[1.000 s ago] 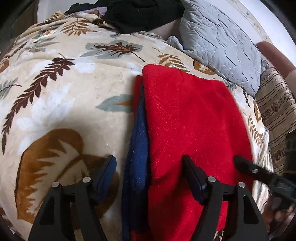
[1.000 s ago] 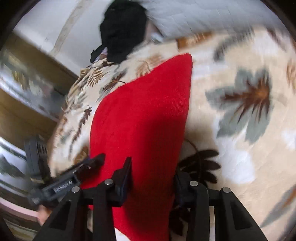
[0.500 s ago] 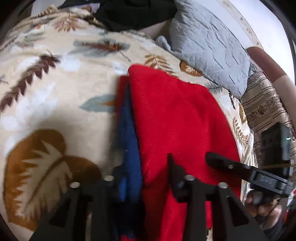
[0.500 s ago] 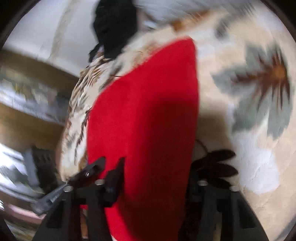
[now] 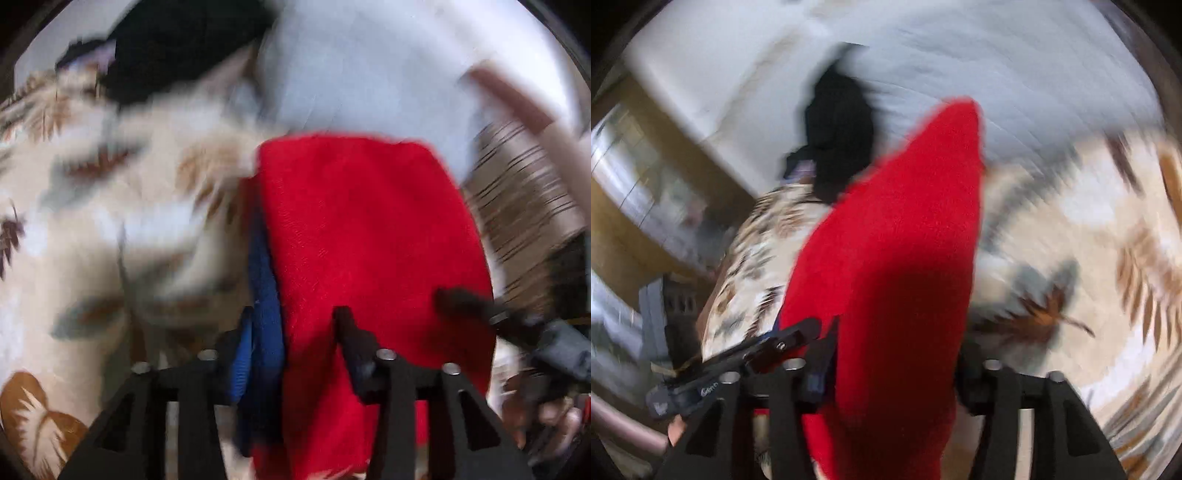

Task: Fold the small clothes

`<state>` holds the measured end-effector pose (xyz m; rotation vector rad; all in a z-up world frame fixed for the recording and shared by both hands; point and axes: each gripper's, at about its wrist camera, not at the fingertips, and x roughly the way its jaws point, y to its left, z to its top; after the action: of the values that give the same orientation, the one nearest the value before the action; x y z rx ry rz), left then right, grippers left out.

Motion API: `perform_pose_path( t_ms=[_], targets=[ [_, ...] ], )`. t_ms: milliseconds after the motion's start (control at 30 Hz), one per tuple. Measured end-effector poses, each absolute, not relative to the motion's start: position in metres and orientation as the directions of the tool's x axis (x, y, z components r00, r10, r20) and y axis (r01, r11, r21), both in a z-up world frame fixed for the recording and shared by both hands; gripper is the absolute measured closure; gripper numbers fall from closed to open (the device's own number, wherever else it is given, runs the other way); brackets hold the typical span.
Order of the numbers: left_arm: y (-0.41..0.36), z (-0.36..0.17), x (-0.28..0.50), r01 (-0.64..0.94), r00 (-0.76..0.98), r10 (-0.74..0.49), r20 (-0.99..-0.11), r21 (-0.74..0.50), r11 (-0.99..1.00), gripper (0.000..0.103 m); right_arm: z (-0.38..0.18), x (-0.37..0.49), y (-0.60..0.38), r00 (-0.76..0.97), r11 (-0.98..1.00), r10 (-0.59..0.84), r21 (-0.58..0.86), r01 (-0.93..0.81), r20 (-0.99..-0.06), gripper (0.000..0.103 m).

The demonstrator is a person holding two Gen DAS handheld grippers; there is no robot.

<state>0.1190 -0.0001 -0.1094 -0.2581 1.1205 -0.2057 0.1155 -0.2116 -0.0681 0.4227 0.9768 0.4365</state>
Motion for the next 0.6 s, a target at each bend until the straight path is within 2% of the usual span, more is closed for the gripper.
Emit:
perform_pose_path(
  t_ms=[33, 67, 100, 167, 367, 400, 433, 467, 500, 567, 600],
  targets=[
    [-0.001, -0.13, 0.125, 0.017, 0.375, -0.297, -0.878, -0.314, 0.949, 0.036, -0.084, 0.122, -0.222, 0.48, 0.846, 0.5, 0.526, -0.092, -0.721, 0.027],
    [0.002, -0.131, 0.124, 0.009, 0.402, -0.324, -0.856, -0.35, 0.937, 0.034, -0.101, 0.125, -0.232, 0.472, 0.859, 0.457, 0.511, -0.016, -0.754, 0.027],
    [0.006, -0.128, 0.12, -0.009, 0.427, -0.301, -0.853, -0.337, 0.941, 0.033, -0.114, 0.121, -0.242, 0.463, 0.858, 0.443, 0.513, 0.029, -0.768, 0.027],
    [0.009, -0.119, 0.115, -0.001, 0.445, -0.286, -0.849, -0.32, 0.947, 0.033, -0.117, 0.104, -0.253, 0.5, 0.833, 0.464, 0.552, 0.035, -0.731, 0.027],
    [0.011, -0.096, 0.087, 0.014, 0.508, -0.207, -0.836, -0.232, 0.973, 0.034, -0.071, 0.058, -0.238, 0.623, 0.822, 0.492, 0.56, -0.103, -0.607, 0.027],
    [0.011, -0.094, 0.081, 0.013, 0.512, -0.189, -0.838, -0.212, 0.977, 0.034, -0.065, 0.055, -0.229, 0.627, 0.813, 0.515, 0.566, -0.14, -0.585, 0.025],
    [0.011, -0.094, 0.077, 0.011, 0.514, -0.173, -0.841, -0.195, 0.981, 0.034, -0.064, 0.053, -0.222, 0.62, 0.806, 0.532, 0.569, -0.164, -0.576, 0.019],
    [0.013, -0.096, 0.073, 0.007, 0.514, -0.16, -0.843, -0.182, 0.983, 0.034, -0.068, 0.056, -0.214, 0.603, 0.801, 0.548, 0.571, -0.18, -0.579, 0.007],
    [0.015, -0.097, 0.071, 0.0, 0.514, -0.144, -0.846, -0.168, 0.986, 0.034, -0.086, 0.065, -0.205, 0.551, 0.8, 0.563, 0.575, -0.175, -0.616, 0.002],
    [0.017, -0.092, 0.06, 0.001, 0.515, -0.14, -0.846, -0.162, 0.987, 0.034, -0.119, 0.076, -0.198, 0.444, 0.821, 0.538, 0.565, -0.082, -0.717, 0.001],
    [0.02, -0.088, 0.053, 0.007, 0.524, -0.138, -0.84, -0.159, 0.987, 0.034, -0.116, 0.071, -0.199, 0.47, 0.821, 0.532, 0.564, -0.083, -0.705, 0.001]
  ],
)
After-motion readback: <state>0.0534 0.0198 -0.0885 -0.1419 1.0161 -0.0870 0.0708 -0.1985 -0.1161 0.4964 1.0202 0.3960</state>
